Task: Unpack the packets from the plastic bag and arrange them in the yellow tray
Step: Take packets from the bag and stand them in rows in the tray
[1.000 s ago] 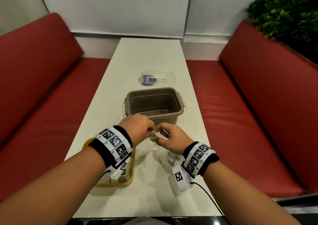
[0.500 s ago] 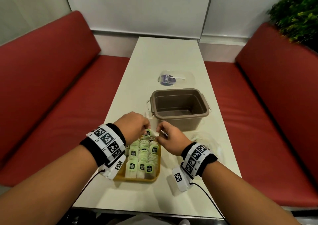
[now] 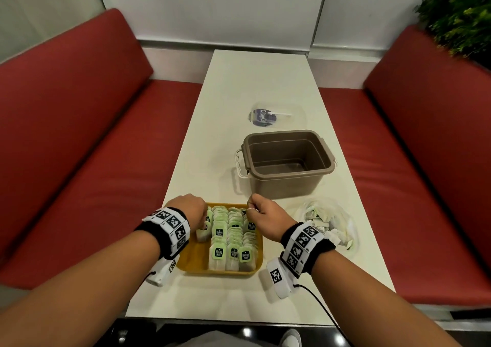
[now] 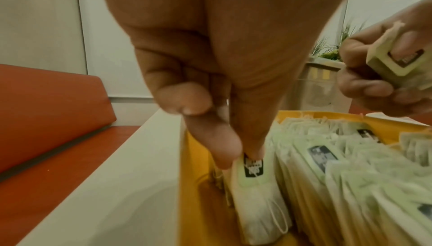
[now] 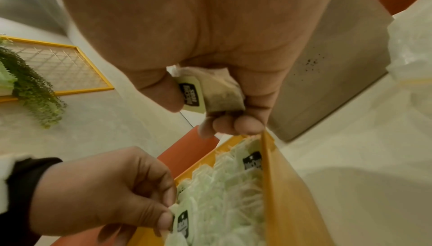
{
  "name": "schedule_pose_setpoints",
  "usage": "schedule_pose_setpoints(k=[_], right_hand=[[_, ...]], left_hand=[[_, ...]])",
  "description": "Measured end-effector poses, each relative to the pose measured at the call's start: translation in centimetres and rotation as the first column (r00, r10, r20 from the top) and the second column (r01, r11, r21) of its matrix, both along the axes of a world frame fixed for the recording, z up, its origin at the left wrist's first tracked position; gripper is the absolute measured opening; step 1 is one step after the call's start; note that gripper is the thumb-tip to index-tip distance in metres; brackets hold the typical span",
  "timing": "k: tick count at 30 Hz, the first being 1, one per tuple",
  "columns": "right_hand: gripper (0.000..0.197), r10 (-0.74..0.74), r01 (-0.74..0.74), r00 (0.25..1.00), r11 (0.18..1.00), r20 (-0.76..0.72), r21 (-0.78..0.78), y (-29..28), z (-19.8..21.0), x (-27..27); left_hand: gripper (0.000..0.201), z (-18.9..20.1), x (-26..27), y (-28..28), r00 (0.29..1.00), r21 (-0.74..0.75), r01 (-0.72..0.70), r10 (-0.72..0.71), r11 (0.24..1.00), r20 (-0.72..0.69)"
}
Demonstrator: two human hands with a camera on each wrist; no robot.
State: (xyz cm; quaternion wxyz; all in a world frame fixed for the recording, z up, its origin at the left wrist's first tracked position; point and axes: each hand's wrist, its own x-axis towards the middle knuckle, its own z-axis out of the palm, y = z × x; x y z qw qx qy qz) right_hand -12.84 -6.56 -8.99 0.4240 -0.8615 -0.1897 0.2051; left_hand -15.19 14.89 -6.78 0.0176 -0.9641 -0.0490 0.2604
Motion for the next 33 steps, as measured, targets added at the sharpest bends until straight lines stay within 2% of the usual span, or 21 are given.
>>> schedule_pose_setpoints(k=[5, 10, 13, 16, 20, 24, 29, 33], right_hand=[[0.019, -0.035, 0.035, 0.999, 0.999, -0.034, 0.006, 0.1, -0.6, -0.3], [0.020, -0.050, 0.051, 0.998, 0.998, -0.039, 0.028, 0.1, -0.7, -0.4], [0.016, -0.045, 0.047, 0.998, 0.998, -0.043, 0.040, -0.1, -0.7, -0.4], [0.016, -0.036, 0.039, 0.998, 0.998, -0.046, 0.051, -0.2, -0.8, -0.3], [0.015, -0.026, 0.031, 0.998, 0.996, -0.065, 0.081, -0.5, -0.9, -0.2], [0.014, -0.013, 0.020, 0.998, 0.995, -0.069, 0.101, -0.7, -1.0, -0.2], [0.012, -0.001, 0.008, 0.998, 0.994, -0.067, 0.110, -0.8, -1.2, -0.2], [0.015, 0.024, -0.013, 0.996, 0.993, -0.089, 0.120, -1.2, -1.5, 0.2]], left_hand=[[0.030, -1.0, 0.6, -0.5, 0.999, 0.054, -0.048, 0.048, 0.997, 0.008], [0.020, -0.8, 0.0, -1.2, 0.986, 0.064, -0.163, 0.165, 0.984, -0.025], [0.031, -2.7, -0.3, -1.2, 0.975, 0.018, -0.184, 0.185, 0.983, -0.125], [0.045, -3.9, 0.1, -1.2, 0.965, 0.082, -0.187, 0.198, 0.979, -0.174], [0.033, -2.2, -0.5, -2.1, 0.973, 0.070, -0.175, 0.183, 0.982, -0.137], [0.034, -3.2, -0.6, -2.1, 0.968, 0.077, -0.216, 0.224, 0.973, -0.118], [0.034, -3.2, 0.9, -2.0, 0.956, -0.029, -0.289, 0.287, 0.957, -0.056], [0.033, -3.3, 0.9, -2.0, 0.944, -0.006, -0.328, 0.327, 0.945, -0.053]])
